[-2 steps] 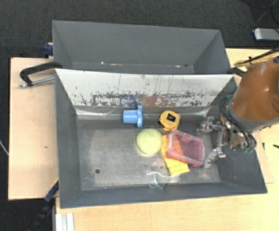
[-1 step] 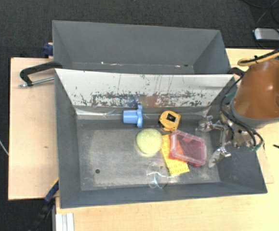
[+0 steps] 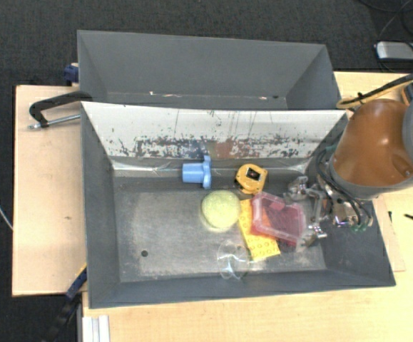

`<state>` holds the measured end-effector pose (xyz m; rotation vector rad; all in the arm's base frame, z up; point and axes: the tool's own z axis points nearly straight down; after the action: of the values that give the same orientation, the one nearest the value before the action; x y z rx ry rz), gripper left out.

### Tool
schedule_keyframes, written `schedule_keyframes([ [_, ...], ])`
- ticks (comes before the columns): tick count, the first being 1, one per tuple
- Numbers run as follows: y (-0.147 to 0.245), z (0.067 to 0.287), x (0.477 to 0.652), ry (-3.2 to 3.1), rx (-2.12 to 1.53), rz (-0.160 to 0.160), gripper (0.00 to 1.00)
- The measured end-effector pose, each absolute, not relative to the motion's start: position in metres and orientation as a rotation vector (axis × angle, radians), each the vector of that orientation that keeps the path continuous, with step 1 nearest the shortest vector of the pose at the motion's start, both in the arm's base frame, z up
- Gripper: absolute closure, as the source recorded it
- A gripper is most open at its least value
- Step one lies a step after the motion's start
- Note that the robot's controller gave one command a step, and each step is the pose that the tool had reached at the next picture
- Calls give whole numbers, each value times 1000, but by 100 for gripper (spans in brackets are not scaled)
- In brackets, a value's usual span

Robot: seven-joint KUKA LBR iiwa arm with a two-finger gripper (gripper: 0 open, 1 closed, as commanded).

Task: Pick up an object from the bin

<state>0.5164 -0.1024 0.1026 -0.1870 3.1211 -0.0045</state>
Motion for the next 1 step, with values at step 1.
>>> schedule_keyframes([
  [1,-102,92,524,3061,-422,-41,100],
])
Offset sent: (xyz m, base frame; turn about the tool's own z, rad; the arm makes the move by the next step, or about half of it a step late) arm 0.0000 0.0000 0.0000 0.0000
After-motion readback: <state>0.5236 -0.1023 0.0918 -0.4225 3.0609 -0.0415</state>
